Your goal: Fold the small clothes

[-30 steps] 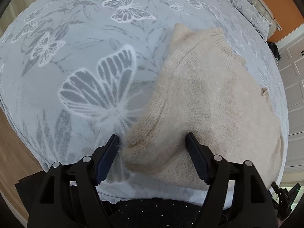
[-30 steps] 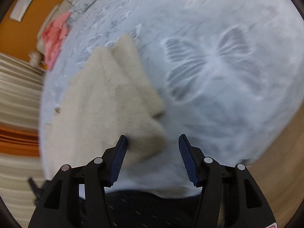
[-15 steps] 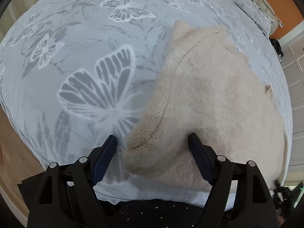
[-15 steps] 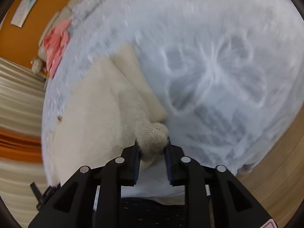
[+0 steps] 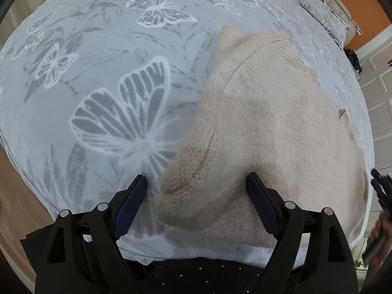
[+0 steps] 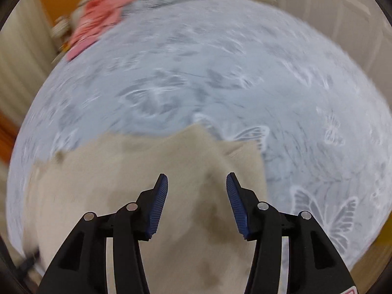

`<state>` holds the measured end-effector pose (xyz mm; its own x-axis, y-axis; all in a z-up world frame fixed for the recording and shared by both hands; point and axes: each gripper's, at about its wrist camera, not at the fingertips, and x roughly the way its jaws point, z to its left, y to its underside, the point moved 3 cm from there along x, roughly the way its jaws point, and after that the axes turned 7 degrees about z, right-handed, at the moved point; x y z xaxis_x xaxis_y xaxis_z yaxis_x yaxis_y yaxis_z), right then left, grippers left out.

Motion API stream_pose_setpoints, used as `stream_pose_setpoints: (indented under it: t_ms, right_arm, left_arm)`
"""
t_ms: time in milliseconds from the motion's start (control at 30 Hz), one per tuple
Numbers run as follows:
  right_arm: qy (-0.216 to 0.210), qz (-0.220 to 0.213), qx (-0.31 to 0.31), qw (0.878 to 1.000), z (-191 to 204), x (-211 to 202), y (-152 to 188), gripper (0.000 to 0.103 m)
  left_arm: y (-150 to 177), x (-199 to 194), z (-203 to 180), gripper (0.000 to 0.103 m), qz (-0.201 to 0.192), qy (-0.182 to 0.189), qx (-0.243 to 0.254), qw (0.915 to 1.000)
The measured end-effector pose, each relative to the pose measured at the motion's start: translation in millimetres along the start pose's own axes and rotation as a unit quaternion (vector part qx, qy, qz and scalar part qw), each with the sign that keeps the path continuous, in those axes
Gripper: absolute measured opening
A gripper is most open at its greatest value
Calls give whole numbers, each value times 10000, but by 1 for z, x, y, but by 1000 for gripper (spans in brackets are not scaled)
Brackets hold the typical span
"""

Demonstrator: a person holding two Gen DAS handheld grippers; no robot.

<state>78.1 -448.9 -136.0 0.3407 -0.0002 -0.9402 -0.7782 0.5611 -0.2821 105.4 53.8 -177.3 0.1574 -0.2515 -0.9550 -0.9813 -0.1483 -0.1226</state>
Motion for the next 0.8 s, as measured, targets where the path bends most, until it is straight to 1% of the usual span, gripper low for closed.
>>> stream_pose_setpoints:
  t_ms: [33,67,100,167,200,233,300,333,367,400,467,500,533,567,600,667,700,733,767,800]
  right_arm:
    - [-205,163,79,9996,-4,11,-5,48]
    - [-530,368,87,9979,-3,22,-8,20]
    - [-641,504,62,9966,-2,26,-7,7]
    - [-742,209,-61,9970,4,14,-17,6]
    - [-830,-8,-36,9965,6,4,-23,6]
    - [-858,-102,1,9963,6,3,-28,6]
    - [-580,57,-59,9983,3,20,-35,6]
    - [-336,343,-171,9987,3,39,-34,6]
    - [-228,562,-231,9979,3,50,-34,7]
    - [-142,531,-238,9982,4,50,-33,10]
    - [58,119,-178,9998,10,29,-28,17]
    - [213,-302,-221,9991,20,4,-19,18]
    - [132,-522,-301,9981,28,-9,-12,18]
    - [-60,-698,-412,9967,39,-23,-2,18]
    - [-350,-678,-564,9955,54,-30,8,18]
    - [-906,-145,-1033,9904,94,-23,29,18]
    - [-1131,148,-1336,9845,119,-14,41,18]
    - [-1240,321,-1610,9786,138,-7,51,17]
    - [-1220,466,-1911,9728,158,3,59,17]
    - [-1095,656,-2240,9662,183,19,67,17]
  left_arm:
    - [0,0,0,83,5,10,7,10000]
    - [1,0,2,84,8,16,16,10000]
    - [0,1,2,85,16,11,29,10000]
    - [-2,2,1,86,21,-18,57,10000]
    - [-2,2,0,86,19,-39,73,10000]
    - [-2,3,-1,87,16,-58,86,9999]
    - [-3,4,-3,88,18,-56,92,9999]
    - [-3,5,-4,90,30,-55,98,9999]
    - [-4,6,-5,90,36,-66,111,9999]
    - [-4,7,-7,91,45,-90,135,9999]
    - [-5,8,-8,92,41,-102,138,9998]
    - [-5,8,-8,92,38,-83,127,9999]
    - [-5,8,-7,92,21,-30,89,10000]
    - [-5,8,-7,91,2,20,53,10000]
    - [-5,7,-5,91,-31,54,21,10000]
    - [-6,6,-3,91,-89,177,-94,9998]
    - [-6,5,-1,90,-108,232,-148,9996]
    - [-6,4,1,89,-122,274,-189,9994]
    - [-6,4,3,89,-135,313,-221,9992]
    - [-6,3,4,89,-147,366,-249,9989]
